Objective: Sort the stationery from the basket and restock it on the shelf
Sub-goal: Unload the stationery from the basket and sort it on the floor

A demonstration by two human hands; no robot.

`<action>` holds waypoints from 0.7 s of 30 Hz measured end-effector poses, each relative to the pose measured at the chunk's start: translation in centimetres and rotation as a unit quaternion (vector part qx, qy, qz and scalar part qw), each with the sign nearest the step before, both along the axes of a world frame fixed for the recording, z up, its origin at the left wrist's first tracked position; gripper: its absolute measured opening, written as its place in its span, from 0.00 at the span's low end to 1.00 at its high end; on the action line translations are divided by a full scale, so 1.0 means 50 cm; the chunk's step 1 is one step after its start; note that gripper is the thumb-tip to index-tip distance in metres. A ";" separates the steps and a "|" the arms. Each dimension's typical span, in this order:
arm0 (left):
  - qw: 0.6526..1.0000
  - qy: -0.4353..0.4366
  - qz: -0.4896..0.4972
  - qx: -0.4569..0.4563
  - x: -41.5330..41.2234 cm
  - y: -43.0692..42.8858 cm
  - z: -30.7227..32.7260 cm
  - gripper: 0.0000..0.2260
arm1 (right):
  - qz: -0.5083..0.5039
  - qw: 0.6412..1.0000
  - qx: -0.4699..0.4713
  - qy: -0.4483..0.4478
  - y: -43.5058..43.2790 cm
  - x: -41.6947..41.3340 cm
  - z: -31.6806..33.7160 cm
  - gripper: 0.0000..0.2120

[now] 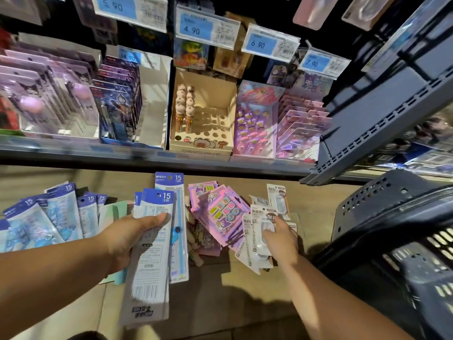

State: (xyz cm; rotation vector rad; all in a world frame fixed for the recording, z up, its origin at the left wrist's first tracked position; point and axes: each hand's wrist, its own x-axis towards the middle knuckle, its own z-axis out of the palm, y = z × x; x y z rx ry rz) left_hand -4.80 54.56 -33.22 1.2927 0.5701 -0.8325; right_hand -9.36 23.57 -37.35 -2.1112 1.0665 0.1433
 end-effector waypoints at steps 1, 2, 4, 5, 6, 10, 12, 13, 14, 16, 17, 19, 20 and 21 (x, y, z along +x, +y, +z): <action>1.000 0.001 0.004 0.000 0.000 -0.003 0.000 0.14 | 0.013 1.000 -0.010 0.019 -0.002 0.004 -0.006 0.23; 1.000 0.003 0.006 -0.001 0.000 -0.004 0.000 0.13 | 0.016 0.999 -0.013 0.031 -0.003 0.007 -0.011 0.22; 1.000 0.009 0.004 -0.006 0.001 -0.007 0.004 0.12 | 0.010 0.998 -0.013 0.054 0.000 0.012 -0.012 0.23; 1.000 0.013 0.003 -0.010 0.002 -0.007 0.006 0.12 | 0.007 0.998 -0.016 0.056 0.009 0.013 -0.004 0.24; 1.000 0.017 0.001 -0.016 0.004 -0.010 0.007 0.12 | 0.008 0.998 -0.022 0.052 0.016 0.013 0.001 0.24; 0.999 0.013 0.005 -0.044 0.007 -0.015 0.017 0.11 | 0.090 0.990 -0.110 0.014 0.088 0.017 0.046 0.21; 0.998 0.010 0.009 -0.054 0.008 -0.018 0.021 0.09 | 0.120 0.991 -0.017 -0.063 0.144 0.026 0.081 0.11; 0.998 0.012 0.009 -0.061 0.008 -0.019 0.023 0.09 | 0.126 0.986 0.073 -0.083 0.181 0.027 0.099 0.05; 0.998 0.016 0.009 -0.068 0.006 -0.019 0.027 0.08 | 0.136 0.975 0.156 -0.079 0.214 0.028 0.110 0.02; 0.997 0.021 0.016 -0.073 0.005 -0.019 0.032 0.09 | 0.146 0.947 0.285 -0.037 0.270 0.025 0.120 0.03; 0.997 0.019 0.027 -0.074 0.006 -0.016 0.033 0.09 | 0.149 0.933 0.328 -0.019 0.295 0.021 0.122 0.05; 0.996 0.016 0.052 -0.069 0.011 -0.005 0.036 0.10 | 0.143 0.917 0.373 -0.004 0.332 0.016 0.124 0.09; 0.996 0.015 0.056 -0.064 0.015 0.001 0.039 0.11 | 0.132 0.916 0.380 -0.006 0.344 0.015 0.123 0.09; 0.997 0.013 0.059 -0.054 0.019 0.007 0.042 0.11 | 0.127 0.917 0.377 -0.011 0.351 0.015 0.120 0.09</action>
